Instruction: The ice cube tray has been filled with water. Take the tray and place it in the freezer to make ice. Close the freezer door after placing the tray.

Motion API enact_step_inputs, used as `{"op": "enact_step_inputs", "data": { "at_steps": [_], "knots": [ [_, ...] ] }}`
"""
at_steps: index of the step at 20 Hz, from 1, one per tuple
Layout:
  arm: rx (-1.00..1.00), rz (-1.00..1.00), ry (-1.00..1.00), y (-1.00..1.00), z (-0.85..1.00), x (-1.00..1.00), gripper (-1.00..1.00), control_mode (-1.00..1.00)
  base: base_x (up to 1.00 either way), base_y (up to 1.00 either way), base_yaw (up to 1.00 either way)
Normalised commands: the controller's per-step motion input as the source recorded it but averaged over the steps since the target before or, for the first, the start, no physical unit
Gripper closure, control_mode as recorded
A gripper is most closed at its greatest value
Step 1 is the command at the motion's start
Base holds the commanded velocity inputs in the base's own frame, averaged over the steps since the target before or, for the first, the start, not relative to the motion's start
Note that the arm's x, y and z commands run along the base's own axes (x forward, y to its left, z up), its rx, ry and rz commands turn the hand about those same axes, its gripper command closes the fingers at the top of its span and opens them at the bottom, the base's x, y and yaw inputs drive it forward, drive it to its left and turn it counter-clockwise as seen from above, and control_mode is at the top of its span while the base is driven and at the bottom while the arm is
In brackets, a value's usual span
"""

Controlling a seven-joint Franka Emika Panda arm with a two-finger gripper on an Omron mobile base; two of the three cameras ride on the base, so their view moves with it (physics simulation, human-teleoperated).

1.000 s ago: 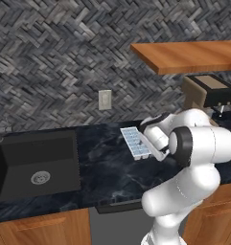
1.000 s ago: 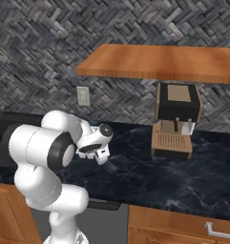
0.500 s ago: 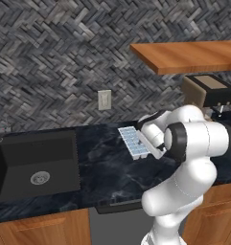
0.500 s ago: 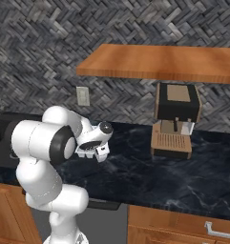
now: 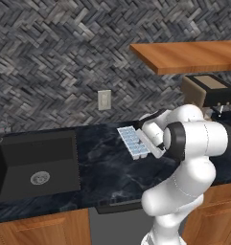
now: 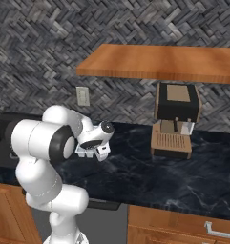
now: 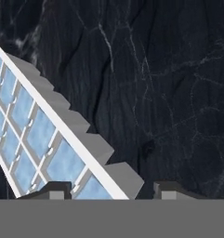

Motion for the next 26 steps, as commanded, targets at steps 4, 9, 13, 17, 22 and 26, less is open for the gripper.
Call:
{"op": "enact_step_inputs", "data": {
  "at_steps": [4, 9, 13, 17, 22, 26],
  "knots": [
    [0.0, 0.09, 0.0, 0.0, 0.09, -0.15, 1.0, -1.0, 0.0, 0.0, 0.0],
    [0.0, 0.09, 0.0, -0.04, 0.37, -0.37, 1.0, -1.0, 0.0, 0.0, 0.0],
    [0.0, 0.02, -0.02, -0.24, 0.43, -0.48, 1.0, -1.0, 0.0, 0.0, 0.0],
    [0.04, 0.0, -0.03, -0.29, 0.68, -0.46, 1.0, -1.0, 0.0, 0.0, 0.0],
    [0.05, 0.0, -0.02, -0.24, 0.8, -0.35, 1.0, -1.0, 0.0, 0.0, 0.0],
    [0.03, 0.01, 0.0, -0.08, 0.78, -0.28, 1.0, -1.0, 0.0, 0.0, 0.0]
  ]
}}
